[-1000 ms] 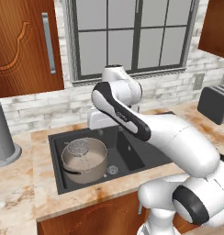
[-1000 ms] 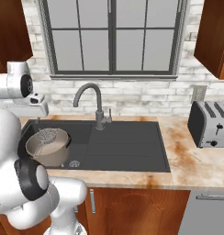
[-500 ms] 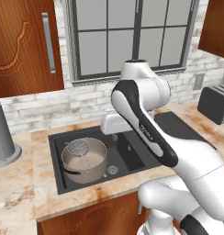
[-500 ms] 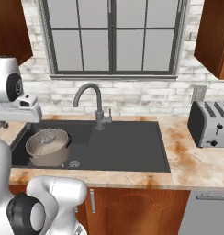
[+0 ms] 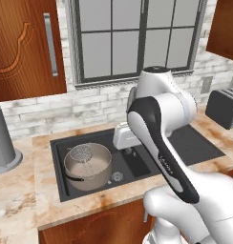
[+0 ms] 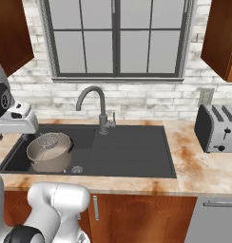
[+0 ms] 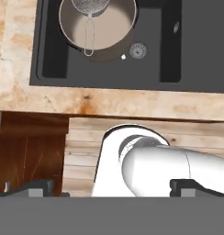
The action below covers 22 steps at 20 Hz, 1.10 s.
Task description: Pick the pot and strainer and place them in the sink. Then turn on the water.
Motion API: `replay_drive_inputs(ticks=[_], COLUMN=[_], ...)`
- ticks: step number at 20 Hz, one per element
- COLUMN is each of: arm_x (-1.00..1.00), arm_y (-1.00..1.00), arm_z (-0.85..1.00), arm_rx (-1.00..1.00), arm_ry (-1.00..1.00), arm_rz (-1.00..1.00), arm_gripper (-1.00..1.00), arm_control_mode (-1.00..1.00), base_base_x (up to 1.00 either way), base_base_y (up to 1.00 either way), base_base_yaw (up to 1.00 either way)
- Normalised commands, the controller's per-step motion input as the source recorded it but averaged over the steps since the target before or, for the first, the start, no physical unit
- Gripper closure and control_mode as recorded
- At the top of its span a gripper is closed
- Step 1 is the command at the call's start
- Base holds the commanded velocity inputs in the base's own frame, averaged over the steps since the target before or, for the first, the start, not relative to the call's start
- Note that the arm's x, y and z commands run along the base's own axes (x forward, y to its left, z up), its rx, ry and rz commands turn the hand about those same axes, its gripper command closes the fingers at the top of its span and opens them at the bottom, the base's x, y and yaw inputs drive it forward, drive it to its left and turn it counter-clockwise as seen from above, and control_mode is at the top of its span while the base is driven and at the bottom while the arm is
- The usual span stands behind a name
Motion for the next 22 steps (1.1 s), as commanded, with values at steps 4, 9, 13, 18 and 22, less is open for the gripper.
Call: replay_drive_inputs(ticks=[4,9,13,18,22], arm_x=[-0.24,-0.07,0.00,0.00,0.00], arm_y=[-0.36,-0.31,-0.34,-0.37,-0.50], arm_z=[0.04,0.05,0.00,0.00,0.00], arm_rx=[-0.04,-0.01,0.00,0.00,0.00], arm_ry=[-0.15,-0.07,-0.04,0.00,-0.01], arm_rz=[0.00,0.00,0.00,0.00,0.00], arm_gripper=[-1.00,-1.00,-1.00,-1.00,-1.00], arm_control_mode=[-1.00,-1.00,-1.00,-1.00,-1.00], base_base_x=[0.00,0.00,0.00,0.00,0.00], base_base_y=[0.00,0.00,0.00,0.00,0.00], base_base_yaw=[0.00,0.00,0.00,0.00,0.00])
